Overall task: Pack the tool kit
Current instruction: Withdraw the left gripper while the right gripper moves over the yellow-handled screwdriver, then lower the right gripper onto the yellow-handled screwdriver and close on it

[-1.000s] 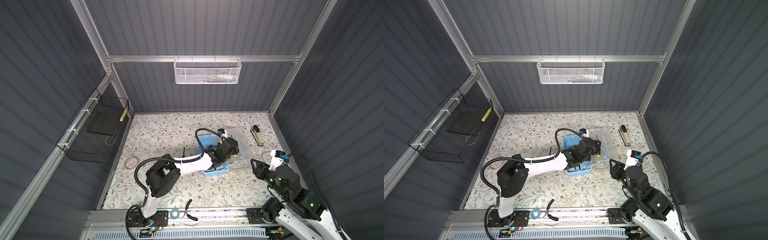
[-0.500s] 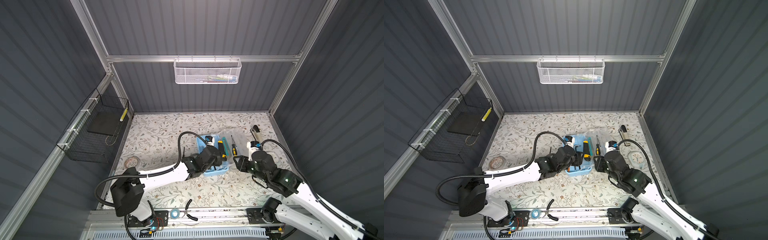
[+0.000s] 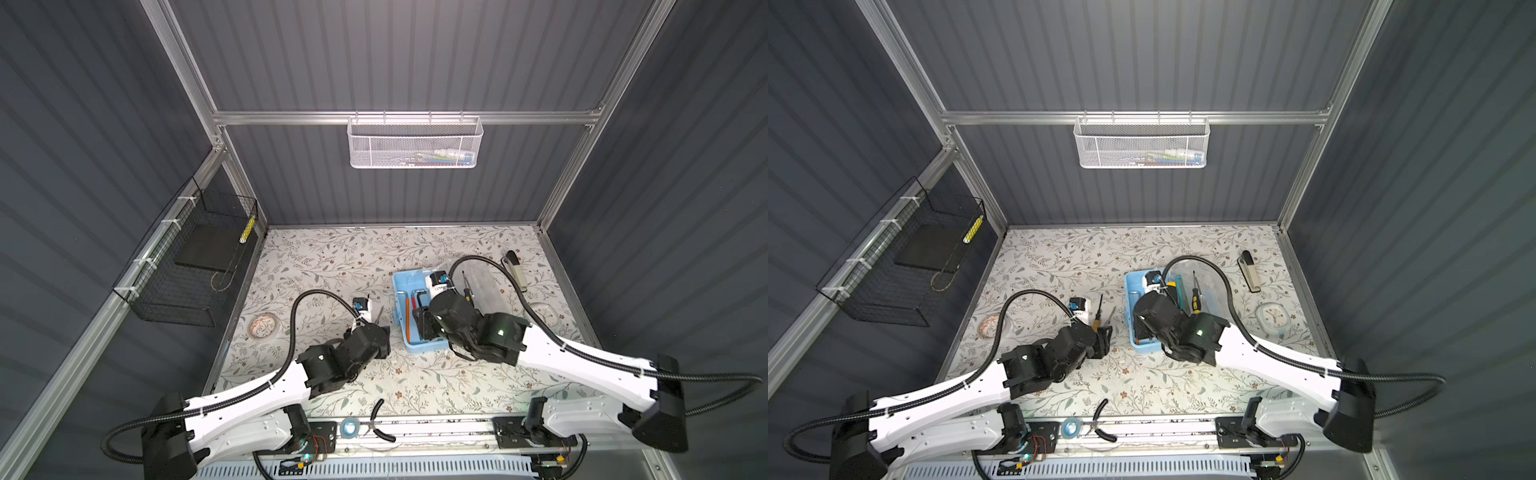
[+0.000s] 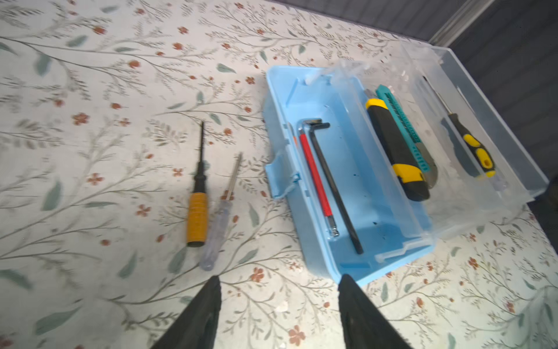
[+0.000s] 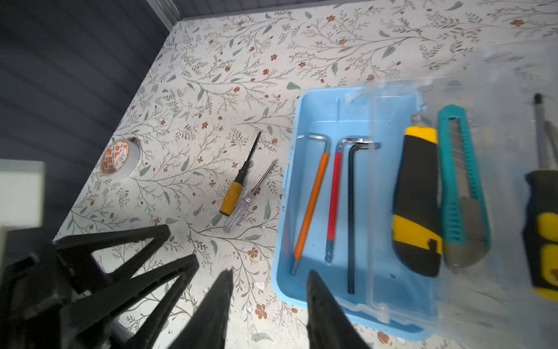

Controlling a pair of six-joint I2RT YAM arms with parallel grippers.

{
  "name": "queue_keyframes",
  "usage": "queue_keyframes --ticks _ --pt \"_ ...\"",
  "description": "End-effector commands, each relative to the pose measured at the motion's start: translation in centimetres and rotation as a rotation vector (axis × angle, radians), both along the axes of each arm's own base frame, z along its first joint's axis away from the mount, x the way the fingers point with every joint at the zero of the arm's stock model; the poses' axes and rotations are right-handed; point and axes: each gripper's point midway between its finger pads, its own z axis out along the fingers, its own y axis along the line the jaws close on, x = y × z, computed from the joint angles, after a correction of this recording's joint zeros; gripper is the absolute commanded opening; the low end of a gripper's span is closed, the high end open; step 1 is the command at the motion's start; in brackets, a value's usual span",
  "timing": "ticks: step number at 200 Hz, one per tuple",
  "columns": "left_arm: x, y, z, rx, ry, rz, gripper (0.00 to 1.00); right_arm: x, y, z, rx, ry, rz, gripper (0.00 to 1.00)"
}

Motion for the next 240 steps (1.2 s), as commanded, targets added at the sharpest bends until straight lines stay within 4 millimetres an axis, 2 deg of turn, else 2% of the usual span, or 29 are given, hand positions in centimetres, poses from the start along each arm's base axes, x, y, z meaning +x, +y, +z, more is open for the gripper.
queue_keyframes --ticks 1,23,52,75,96,129,172,205,240 --pt "-0.7 5.8 -1.5 0.158 0.026 0.139 0.66 0.1 3.1 -0.7 -0.009 0.025 0.059 0.41" --pt "-1.0 8.2 -2.3 0.16 0.059 0.185 0.67 0.4 6.7 -2.2 0.01 0.071 0.118 0.39" --pt "-1.1 10.9 -3.7 0.121 0.103 0.252 0.67 1.1 10.0 -4.6 -0.02 0.124 0.158 0.36" --pt "-1.1 11.5 -4.0 0.098 0.103 0.26 0.68 1.6 11.9 -6.2 -0.041 0.161 0.178 0.33" --pt "-0.6 10.6 -5.0 0.07 0.138 0.23 0.68 2.2 13.5 -7.9 -0.063 0.197 0.191 0.33" --pt "0.4 10.6 -6.8 0.006 0.217 0.233 0.67 2.7 14.3 -11.0 -0.128 0.266 0.193 0.34" --pt "1.6 11.9 -6.9 -0.133 0.26 0.276 0.67 3.8 14.4 -14.0 -0.147 0.32 0.183 0.34" --pt "2.4 12.1 -8.0 -0.231 0.302 0.286 0.67 4.7 14.3 -15.7 -0.172 0.335 0.173 0.34" --pt "2.7 12.9 -7.9 -0.201 0.285 0.3 0.66 5.5 14.3 -17.1 -0.18 0.351 0.166 0.34"
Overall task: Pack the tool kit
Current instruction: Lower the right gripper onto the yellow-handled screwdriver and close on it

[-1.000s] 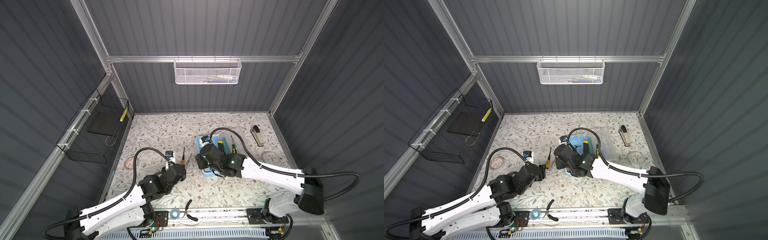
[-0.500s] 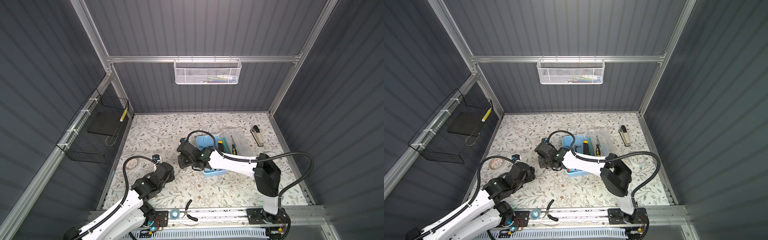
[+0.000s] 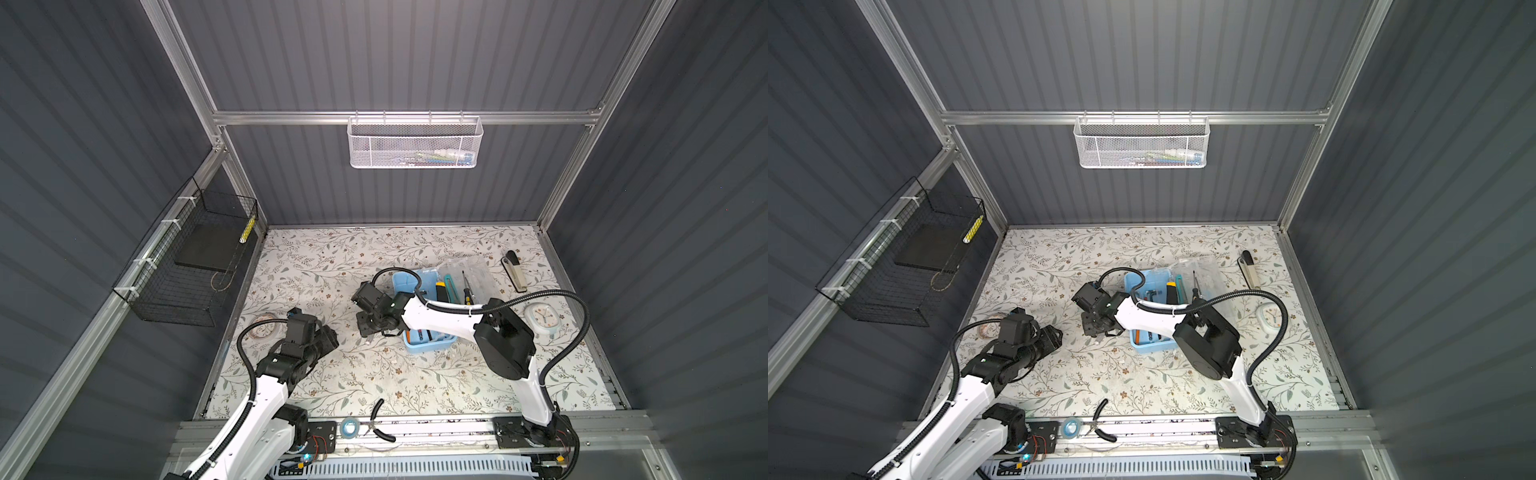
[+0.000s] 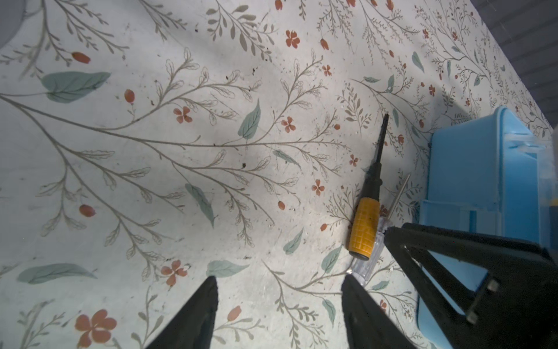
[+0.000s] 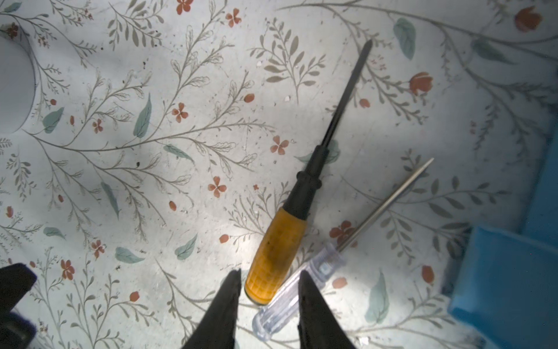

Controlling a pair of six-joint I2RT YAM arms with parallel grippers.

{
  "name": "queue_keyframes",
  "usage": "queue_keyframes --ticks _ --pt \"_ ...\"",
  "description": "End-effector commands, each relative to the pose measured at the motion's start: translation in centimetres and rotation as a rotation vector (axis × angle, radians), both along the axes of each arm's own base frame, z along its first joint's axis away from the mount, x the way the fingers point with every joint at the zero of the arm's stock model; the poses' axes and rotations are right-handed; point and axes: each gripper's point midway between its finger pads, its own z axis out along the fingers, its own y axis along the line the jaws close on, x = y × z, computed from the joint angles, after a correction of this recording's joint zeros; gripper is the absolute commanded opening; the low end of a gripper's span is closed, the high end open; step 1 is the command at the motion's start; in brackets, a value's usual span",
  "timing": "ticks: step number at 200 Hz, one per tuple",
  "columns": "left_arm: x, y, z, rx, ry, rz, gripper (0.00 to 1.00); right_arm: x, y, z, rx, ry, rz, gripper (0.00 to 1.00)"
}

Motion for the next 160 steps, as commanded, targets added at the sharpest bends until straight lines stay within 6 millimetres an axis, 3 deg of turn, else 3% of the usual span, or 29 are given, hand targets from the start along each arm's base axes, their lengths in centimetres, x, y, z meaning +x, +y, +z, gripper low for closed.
queue_keyframes --ticks 1,28,85,160 --pt "0.3 -0.6 0.7 -0.007 -0.033 -0.052 0.66 0.5 0.2 -0.6 -0.008 0.015 0.01 0.34" --pt "0.4 -0.2 1.2 0.017 -0.049 -0.049 0.66 1.0 0.5 -1.7 -0.022 0.028 0.011 0.34" --pt "0.4 -0.3 0.4 0.014 -0.034 -0.052 0.65 1.3 0.5 -3.8 -0.088 0.051 0.007 0.34" --pt "0.5 -0.5 0.1 0.011 -0.028 -0.061 0.65 1.2 0.6 -4.7 -0.101 0.064 0.02 0.31"
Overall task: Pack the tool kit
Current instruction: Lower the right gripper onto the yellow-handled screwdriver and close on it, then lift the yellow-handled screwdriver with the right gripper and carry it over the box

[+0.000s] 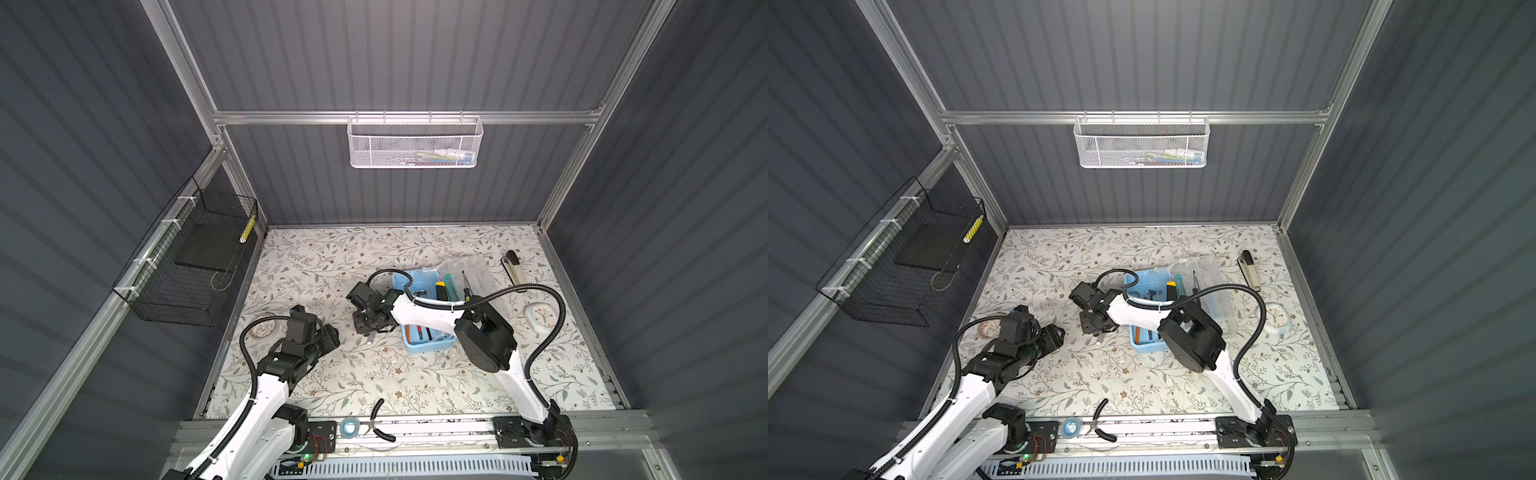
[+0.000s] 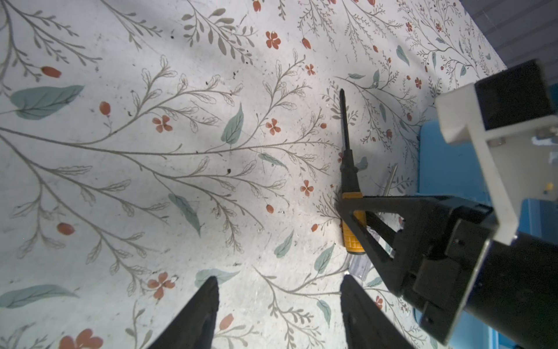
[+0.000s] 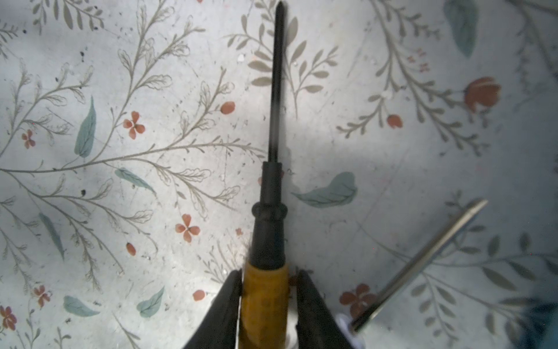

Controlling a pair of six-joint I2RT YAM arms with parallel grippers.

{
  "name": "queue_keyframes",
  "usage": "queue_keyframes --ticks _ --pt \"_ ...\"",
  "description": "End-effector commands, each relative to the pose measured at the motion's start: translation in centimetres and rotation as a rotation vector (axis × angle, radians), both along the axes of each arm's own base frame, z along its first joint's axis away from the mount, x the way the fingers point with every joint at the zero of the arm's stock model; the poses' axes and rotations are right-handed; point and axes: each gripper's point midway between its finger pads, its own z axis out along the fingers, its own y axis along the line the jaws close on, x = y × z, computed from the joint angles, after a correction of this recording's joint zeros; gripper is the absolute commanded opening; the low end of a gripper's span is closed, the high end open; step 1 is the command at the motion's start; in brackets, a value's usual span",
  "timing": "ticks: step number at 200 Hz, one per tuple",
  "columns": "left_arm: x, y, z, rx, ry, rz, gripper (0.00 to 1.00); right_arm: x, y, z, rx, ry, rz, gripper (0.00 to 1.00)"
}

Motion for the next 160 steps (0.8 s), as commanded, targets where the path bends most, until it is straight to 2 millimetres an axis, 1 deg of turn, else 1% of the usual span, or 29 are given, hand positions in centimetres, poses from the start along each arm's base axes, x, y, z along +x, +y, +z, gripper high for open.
queue_keyframes --ticks 1,20,34,40,53,65,94,112,130,143,160 --pt "-0.1 -0.2 -0.3 0.001 0.005 -0.025 0.65 -0.2 -0.6 -1.4 -0.047 0.021 0.008 0.31" --pt "-0.1 -0.2 -0.3 0.001 0.001 -0.027 0.65 -0.2 -0.4 -1.3 -0.043 0.02 0.017 0.28" --pt "-0.1 -0.3 -0.2 -0.002 0.002 -0.032 0.64 -0.2 -0.2 -1.3 -0.042 0.023 0.025 0.2" --pt "0.0 -0.3 -0.1 -0.002 0.0 -0.032 0.64 -0.2 -0.1 -1.1 -0.038 0.022 0.026 0.18" --pt "-0.1 -0.3 0.0 -0.002 -0.001 -0.035 0.64 -0.1 0.1 -0.8 -0.031 0.02 0.03 0.11" --pt "-0.1 -0.3 0.1 -0.001 -0.004 -0.037 0.64 0.0 0.3 -0.3 -0.023 0.013 0.035 0.0" --pt "0.0 -0.3 0.4 0.003 -0.009 -0.039 0.64 0.3 1.1 1.4 0.003 -0.008 0.057 0.0" --pt "0.2 -0.3 0.8 0.006 -0.018 -0.04 0.64 0.5 1.3 3.5 0.031 -0.035 0.069 0.0" --pt "0.3 -0.3 1.2 0.007 -0.026 -0.04 0.64 0.7 1.0 6.5 0.054 -0.085 0.082 0.0" --pt "0.4 -0.3 1.5 0.01 -0.032 -0.042 0.64 0.8 -0.1 8.8 0.054 -0.121 0.087 0.0" --pt "0.5 -0.4 1.6 0.013 -0.036 -0.047 0.64 0.8 -2.4 11.5 0.046 -0.174 0.081 0.0"
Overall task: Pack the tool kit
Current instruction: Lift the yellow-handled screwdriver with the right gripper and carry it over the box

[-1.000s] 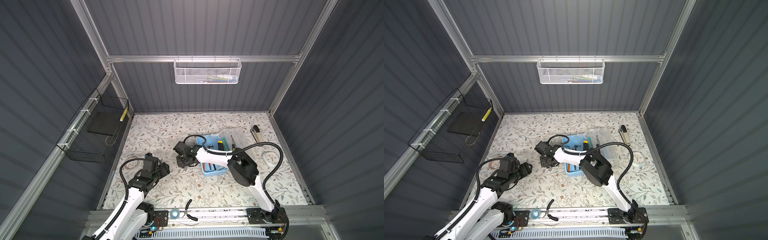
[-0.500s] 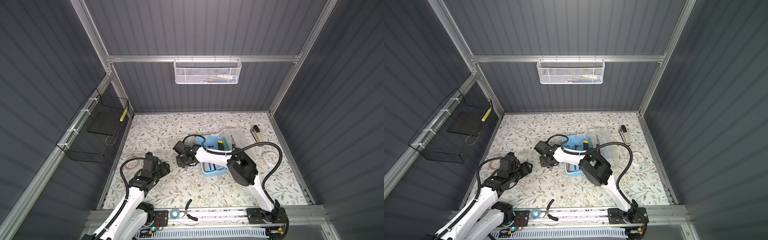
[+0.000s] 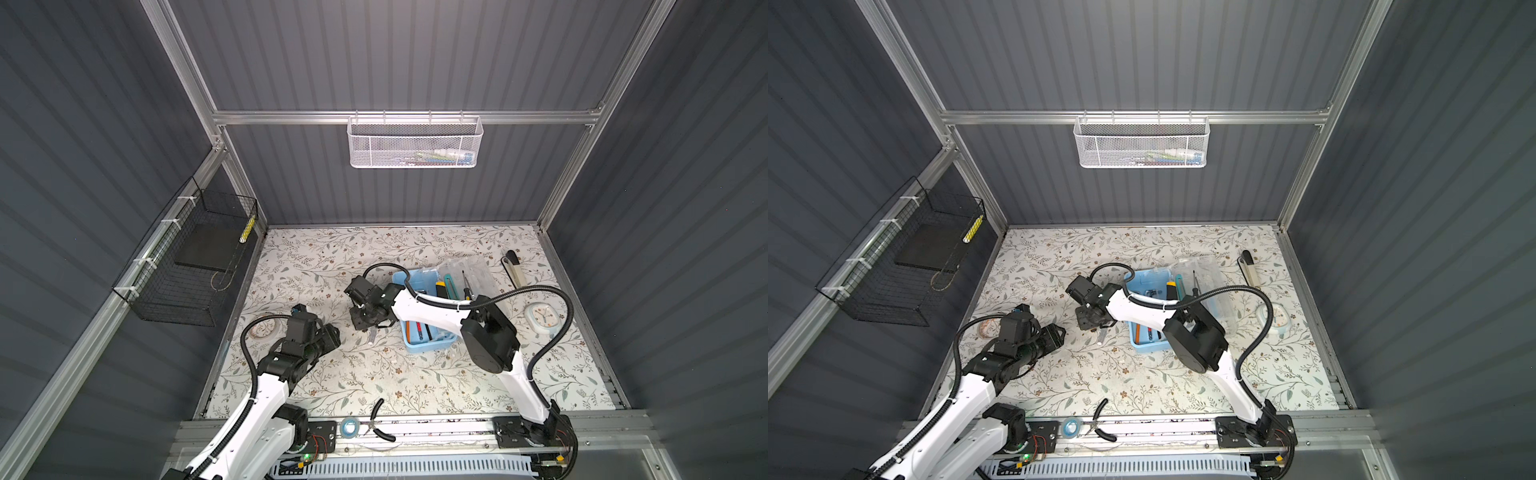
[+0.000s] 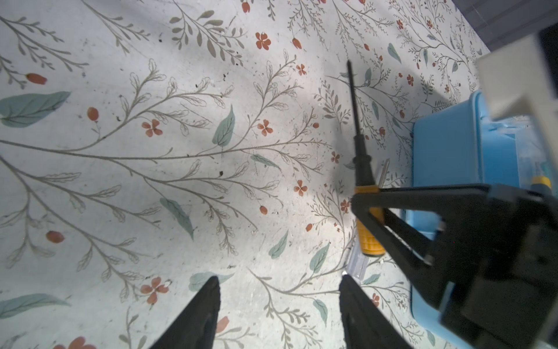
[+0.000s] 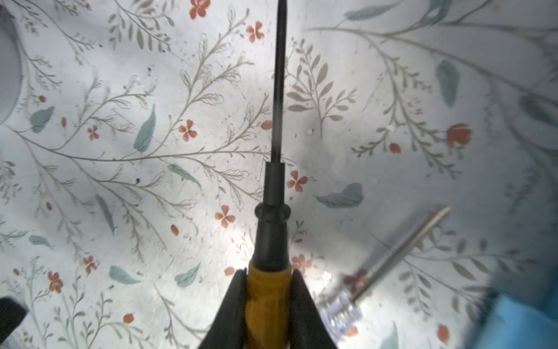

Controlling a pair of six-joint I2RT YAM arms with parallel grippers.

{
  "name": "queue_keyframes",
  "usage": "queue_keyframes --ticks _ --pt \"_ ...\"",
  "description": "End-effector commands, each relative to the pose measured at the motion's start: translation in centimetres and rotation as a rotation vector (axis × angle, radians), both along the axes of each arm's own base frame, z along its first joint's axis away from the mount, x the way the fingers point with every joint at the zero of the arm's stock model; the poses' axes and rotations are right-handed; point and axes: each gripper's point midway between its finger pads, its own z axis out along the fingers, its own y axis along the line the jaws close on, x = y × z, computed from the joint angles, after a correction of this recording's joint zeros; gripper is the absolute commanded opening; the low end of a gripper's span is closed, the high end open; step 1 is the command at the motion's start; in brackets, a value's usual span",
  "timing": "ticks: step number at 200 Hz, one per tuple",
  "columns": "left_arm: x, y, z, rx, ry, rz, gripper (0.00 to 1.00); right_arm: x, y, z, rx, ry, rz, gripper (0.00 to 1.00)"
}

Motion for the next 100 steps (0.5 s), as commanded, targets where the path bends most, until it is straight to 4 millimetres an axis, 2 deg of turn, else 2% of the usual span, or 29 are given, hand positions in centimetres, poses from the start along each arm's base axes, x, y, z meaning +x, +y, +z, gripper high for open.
queue_keyframes --ticks 1,39,60,78,100 --pt "0.4 -0.1 1.4 0.011 -0.029 -0.022 0.64 0.8 -2.8 6.7 0.026 -0.12 -0.003 0.0" --pt "0.6 -0.2 1.4 0.014 -0.035 -0.029 0.63 0.6 -10.3 12.1 -0.035 -0.242 -0.044 0.0" --pt "0.7 -0.2 1.3 0.014 -0.035 -0.029 0.63 0.5 -15.1 14.5 -0.152 -0.337 -0.079 0.0" --pt "0.7 -0.2 1.2 0.016 -0.034 -0.035 0.63 0.6 -19.4 15.7 -0.284 -0.388 -0.127 0.0" --pt "0.9 -0.3 1.4 0.02 -0.042 -0.037 0.63 0.5 -24.4 15.9 -0.435 -0.399 -0.197 0.0"
